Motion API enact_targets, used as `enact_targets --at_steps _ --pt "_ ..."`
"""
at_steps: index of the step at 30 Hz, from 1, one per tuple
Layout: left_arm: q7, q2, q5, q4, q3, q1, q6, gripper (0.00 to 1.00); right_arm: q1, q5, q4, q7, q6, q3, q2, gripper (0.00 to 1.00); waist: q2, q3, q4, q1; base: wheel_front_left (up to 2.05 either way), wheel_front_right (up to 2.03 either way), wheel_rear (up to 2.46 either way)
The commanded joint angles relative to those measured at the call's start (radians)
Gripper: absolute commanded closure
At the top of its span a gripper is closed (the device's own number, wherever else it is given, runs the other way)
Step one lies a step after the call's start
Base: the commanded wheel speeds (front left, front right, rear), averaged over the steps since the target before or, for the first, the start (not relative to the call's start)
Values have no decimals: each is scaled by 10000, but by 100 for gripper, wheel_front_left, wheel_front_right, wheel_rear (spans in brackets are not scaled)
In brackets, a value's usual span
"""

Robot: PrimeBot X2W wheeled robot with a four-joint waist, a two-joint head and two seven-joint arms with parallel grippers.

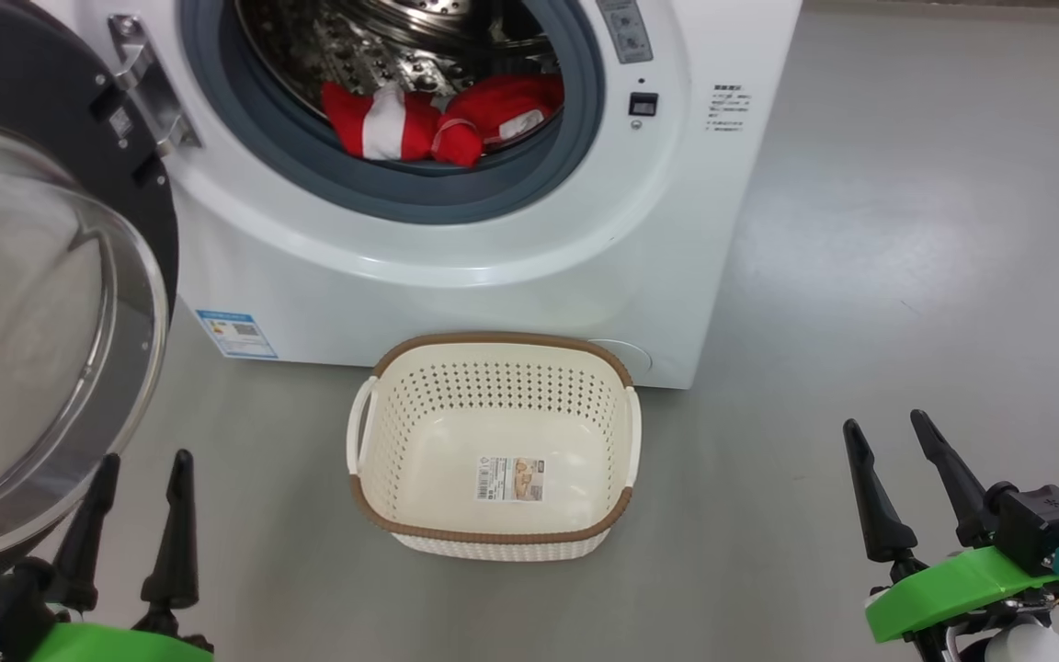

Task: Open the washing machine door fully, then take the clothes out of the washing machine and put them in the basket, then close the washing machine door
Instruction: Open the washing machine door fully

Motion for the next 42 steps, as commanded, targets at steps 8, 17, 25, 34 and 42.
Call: enact_targets --at_steps 8,17,25,34,42 --pt "-51 424 0 -752 -163 225 15 0 -59 116 -329 -92 67 90 -35 0 0 -49 -611 0 0 0 0" --pt "-51 439 13 -928 -265 465 15 0 117 123 -412 -92 67 -63 6 0 0 -141 -1016 0 0 0 0" --pt "-51 410 -68 -965 -365 628 15 0 332 132 -468 -92 67 -151 47 0 0 -269 -1394 0 0 0 0" --pt "-51 506 -31 -1033 -535 709 15 0 399 135 -497 -92 67 -176 75 0 0 -350 -1512 0 0 0 0" --pt "-51 583 -99 -1074 -644 694 15 0 377 126 -545 -92 67 -169 97 0 0 -290 -1452 0 0 0 0"
